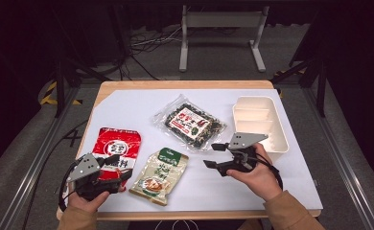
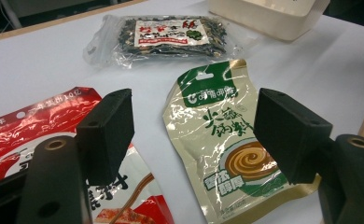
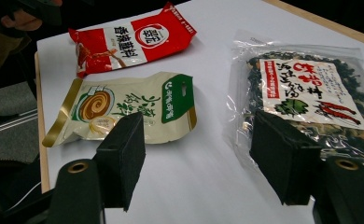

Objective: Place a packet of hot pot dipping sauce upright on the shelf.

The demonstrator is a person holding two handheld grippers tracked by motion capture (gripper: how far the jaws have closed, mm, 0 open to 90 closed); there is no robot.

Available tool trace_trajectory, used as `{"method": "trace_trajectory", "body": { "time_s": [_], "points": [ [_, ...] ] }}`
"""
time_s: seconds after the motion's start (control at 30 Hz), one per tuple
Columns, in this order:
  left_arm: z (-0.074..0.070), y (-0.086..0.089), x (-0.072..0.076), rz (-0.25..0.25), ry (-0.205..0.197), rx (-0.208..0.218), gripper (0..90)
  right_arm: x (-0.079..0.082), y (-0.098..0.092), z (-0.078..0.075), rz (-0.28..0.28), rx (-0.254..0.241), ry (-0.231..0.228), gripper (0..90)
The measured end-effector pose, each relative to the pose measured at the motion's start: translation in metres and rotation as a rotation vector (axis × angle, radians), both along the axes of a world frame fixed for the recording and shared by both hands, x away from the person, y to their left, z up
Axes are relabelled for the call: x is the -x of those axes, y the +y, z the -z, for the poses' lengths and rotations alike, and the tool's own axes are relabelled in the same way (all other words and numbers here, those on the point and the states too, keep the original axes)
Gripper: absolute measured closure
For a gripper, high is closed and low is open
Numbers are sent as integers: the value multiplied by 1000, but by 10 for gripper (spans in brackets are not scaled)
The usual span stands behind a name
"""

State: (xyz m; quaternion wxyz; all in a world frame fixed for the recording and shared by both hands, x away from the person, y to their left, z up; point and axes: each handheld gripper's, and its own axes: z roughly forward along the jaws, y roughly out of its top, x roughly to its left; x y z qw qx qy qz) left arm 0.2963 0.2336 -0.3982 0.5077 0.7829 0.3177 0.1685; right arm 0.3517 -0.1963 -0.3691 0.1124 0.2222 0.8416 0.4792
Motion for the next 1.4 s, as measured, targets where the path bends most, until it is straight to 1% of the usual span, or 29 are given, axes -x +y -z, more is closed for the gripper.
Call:
{"method": "trace_trajectory", "body": {
  "time_s": [0.1,0.33,0.57,0.63,0.7,0.77,0.9,1.0,1.13,1.2,1.4],
  "points": [
    [0,1,1,-1,-5,1,299,-4,12,0,-23,42,10,355],
    [0,2,3,-3,-4,-3,299,-15,31,-1,-57,50,25,351],
    [1,1,1,1,-2,-5,298,-23,44,0,-68,61,38,347],
    [2,0,1,1,-1,-6,299,-25,48,1,-71,73,47,347],
    [2,0,0,5,-4,-14,299,-28,52,3,-71,87,64,355],
    [2,-1,-1,9,0,-13,299,-31,55,5,-75,108,81,384],
    [3,-3,-3,11,9,-13,299,-37,61,8,-74,134,105,396],
    [3,-4,-4,18,9,-21,299,-41,66,12,-73,148,119,396],
    [4,-5,-6,19,13,-21,298,-46,71,17,-73,161,132,394],
    [4,-5,-6,20,15,-18,298,-50,75,22,-70,169,151,385],
    [5,-5,-7,19,16,-28,297,-56,83,31,-75,179,180,371]
  ]
}}
